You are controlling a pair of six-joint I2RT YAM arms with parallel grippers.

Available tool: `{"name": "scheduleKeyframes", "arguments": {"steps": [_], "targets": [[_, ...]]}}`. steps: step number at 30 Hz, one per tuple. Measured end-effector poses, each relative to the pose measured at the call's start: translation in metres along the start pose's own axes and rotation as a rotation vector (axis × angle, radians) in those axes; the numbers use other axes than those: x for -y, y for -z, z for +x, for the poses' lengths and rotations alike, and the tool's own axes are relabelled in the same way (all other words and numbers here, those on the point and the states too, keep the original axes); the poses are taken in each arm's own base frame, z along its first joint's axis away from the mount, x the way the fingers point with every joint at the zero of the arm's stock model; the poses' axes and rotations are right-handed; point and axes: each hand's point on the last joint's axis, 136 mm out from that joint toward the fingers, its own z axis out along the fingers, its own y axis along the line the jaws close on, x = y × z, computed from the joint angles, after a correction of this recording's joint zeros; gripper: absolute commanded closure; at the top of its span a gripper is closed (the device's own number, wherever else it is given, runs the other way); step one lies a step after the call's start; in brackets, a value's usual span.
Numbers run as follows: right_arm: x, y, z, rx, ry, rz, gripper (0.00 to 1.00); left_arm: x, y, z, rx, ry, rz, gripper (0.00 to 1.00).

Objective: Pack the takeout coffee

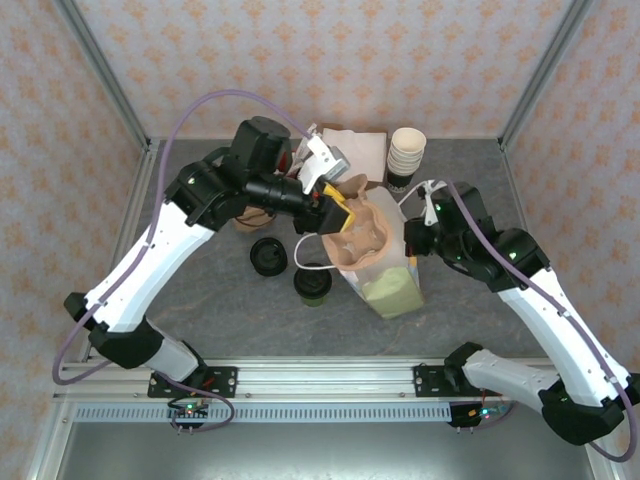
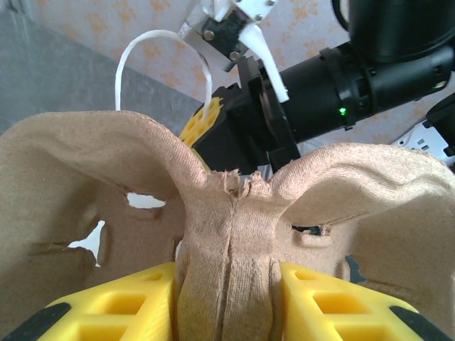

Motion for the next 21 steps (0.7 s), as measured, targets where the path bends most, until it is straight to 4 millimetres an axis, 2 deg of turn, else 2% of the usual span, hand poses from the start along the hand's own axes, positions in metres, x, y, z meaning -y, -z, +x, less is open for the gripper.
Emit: {"name": "scheduleKeyframes", "arguments": {"steps": [8, 21], "targets": [[-0.006, -0.002, 0.01, -0.026, 0.04, -0.049, 1.0, -0.004, -0.039, 0.02, -0.097, 0.061, 0.077, 0.62], [-0.012, 0.002, 0.012, -0.022, 0.06, -0.088, 1.0, -0.031, -0.075, 0.051, -0.211, 0.096, 0.086, 0.63]]}}
